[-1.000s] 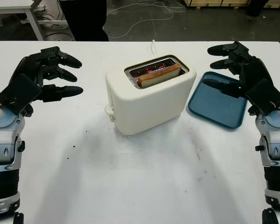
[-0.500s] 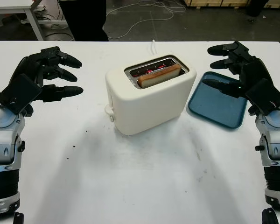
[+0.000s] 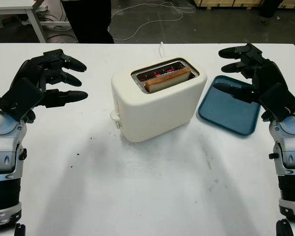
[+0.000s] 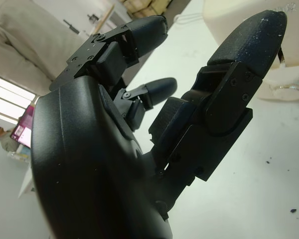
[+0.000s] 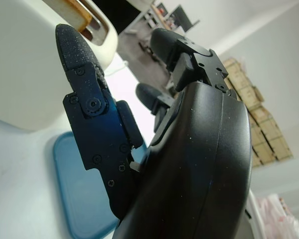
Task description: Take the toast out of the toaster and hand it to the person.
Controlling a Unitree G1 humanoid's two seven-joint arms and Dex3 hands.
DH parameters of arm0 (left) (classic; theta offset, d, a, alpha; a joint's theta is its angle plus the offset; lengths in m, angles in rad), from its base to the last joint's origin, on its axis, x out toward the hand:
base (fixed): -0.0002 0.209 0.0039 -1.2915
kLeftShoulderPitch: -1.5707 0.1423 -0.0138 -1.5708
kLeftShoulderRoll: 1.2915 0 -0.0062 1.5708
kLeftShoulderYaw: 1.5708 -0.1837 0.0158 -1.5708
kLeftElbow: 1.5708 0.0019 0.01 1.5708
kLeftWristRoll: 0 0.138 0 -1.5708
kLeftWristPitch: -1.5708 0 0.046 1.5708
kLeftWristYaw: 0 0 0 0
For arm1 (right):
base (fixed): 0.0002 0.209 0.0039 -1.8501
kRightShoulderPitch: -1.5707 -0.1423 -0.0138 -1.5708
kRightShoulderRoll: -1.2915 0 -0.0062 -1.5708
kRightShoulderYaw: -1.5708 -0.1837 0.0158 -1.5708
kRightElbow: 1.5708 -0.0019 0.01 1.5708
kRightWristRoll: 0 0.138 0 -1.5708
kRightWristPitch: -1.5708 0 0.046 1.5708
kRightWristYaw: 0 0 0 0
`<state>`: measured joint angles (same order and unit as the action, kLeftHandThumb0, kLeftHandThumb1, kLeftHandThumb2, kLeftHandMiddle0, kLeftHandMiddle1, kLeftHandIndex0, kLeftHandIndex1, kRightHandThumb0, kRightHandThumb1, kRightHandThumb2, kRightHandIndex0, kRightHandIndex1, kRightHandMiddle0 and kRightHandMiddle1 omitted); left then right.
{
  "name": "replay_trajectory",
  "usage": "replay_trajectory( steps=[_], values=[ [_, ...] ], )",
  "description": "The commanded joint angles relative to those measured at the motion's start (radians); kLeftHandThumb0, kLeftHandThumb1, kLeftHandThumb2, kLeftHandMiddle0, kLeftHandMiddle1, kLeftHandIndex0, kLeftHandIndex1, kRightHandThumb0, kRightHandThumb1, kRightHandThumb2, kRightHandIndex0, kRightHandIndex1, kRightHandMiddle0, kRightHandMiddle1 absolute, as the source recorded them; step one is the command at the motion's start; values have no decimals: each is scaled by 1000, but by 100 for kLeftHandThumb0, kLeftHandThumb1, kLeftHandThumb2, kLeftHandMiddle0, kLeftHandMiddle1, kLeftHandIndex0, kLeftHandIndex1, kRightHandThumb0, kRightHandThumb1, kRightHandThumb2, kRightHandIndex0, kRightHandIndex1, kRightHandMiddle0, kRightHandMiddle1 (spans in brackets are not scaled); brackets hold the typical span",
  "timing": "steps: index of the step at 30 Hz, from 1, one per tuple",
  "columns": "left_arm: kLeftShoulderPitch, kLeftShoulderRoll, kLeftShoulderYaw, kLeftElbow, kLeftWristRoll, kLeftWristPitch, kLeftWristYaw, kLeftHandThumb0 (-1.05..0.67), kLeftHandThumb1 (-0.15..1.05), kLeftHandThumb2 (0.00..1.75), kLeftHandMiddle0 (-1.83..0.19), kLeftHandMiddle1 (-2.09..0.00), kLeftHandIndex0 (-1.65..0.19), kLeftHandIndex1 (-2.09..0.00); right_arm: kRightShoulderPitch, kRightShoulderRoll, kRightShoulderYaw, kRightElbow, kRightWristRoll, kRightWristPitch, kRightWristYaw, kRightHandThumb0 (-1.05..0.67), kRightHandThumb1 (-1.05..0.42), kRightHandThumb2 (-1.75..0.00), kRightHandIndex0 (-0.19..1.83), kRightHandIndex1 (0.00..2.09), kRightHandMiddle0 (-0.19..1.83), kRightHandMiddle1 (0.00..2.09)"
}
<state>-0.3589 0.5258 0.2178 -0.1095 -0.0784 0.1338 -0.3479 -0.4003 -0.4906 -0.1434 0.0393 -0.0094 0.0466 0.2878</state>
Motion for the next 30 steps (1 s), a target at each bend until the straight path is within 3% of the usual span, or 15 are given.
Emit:
replay_trajectory(
  steps=[1,21,30],
  values=[
    [-2,3,-1,-5,-4,-10,-3,-105,62,0,-58,-109,-58,-95,-11,5,5,-9,1,-4,0,-65,-79,0,8,120,16,86],
    [0,3,0,-11,-4,-2,-1,-105,63,0,-59,-107,-58,-94,-22,8,6,-1,8,-13,6,-65,-79,0,8,120,17,86],
    [1,2,-4,-7,4,-11,3,-105,63,0,-59,-107,-58,-94,-239,-32,50,79,-23,-40,53,-57,-67,0,10,122,20,87]
  ],
)
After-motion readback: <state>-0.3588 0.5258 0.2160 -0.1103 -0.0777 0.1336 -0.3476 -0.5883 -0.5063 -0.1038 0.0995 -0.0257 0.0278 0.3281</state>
